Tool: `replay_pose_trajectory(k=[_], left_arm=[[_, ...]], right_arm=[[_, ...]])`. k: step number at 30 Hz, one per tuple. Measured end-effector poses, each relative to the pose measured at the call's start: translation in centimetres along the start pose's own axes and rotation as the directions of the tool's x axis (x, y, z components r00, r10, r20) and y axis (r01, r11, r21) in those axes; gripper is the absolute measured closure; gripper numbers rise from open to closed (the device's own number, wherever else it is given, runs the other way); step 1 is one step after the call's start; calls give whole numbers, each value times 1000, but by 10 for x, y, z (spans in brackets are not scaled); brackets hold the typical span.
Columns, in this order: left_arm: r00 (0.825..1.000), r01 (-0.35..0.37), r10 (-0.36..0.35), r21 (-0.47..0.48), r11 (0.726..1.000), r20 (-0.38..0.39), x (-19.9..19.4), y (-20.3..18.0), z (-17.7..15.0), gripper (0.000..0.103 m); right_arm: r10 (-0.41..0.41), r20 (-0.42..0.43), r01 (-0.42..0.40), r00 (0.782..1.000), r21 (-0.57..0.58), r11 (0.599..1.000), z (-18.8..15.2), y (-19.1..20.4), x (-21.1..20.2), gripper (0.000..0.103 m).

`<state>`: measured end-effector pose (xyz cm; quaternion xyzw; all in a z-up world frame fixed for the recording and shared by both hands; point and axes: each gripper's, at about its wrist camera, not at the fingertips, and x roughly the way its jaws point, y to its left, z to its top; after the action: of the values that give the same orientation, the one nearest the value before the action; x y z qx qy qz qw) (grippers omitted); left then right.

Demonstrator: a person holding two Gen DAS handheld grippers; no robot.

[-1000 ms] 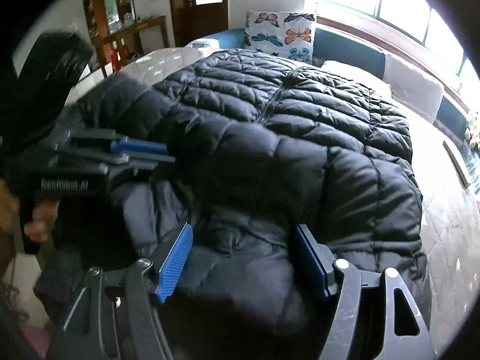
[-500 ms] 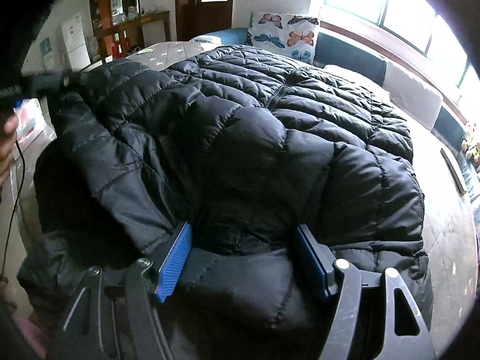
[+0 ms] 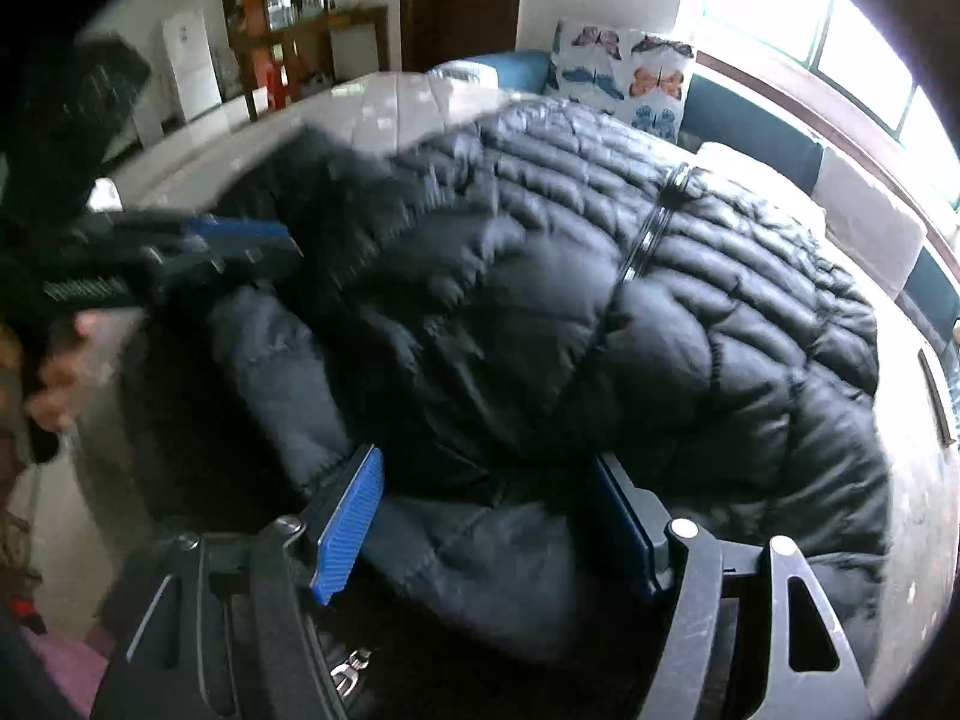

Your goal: Fold large clothes

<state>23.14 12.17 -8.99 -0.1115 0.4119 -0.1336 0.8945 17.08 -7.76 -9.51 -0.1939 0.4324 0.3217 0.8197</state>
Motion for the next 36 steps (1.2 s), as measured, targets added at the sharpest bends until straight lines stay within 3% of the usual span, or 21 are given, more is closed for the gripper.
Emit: replay_pose_trajectory(k=[2,9,14,20,25,29,36], left_arm=[[1000,-16,16,7,1000,2,5,1,-3,77],[997,68,-71,-102,992,-22,-7,12,14,77],[999,48,-47,-42,998,28,-23,-3,44,77],[1000,11,-11,-71,997,1,4,11,73,77],[999,32,-35,-129,991,-27,26,32,67,77],[999,5,-10,-131,991,-37,35,35,56,87],[999,12,-18,-156,988,-36,37,42,50,92]], right_arm=[[4,1,-4,1000,-3,1000,-1,-1,4,25],[103,-6,-103,995,54,993,9,-23,-25,25],[171,19,-172,985,141,975,27,-51,-41,25],[208,-6,-203,978,205,957,50,-68,-14,27],[230,-39,-213,972,247,945,52,-68,20,27],[218,-71,-195,973,242,951,46,-65,38,27],[200,-29,-190,979,209,959,43,-66,18,27]])
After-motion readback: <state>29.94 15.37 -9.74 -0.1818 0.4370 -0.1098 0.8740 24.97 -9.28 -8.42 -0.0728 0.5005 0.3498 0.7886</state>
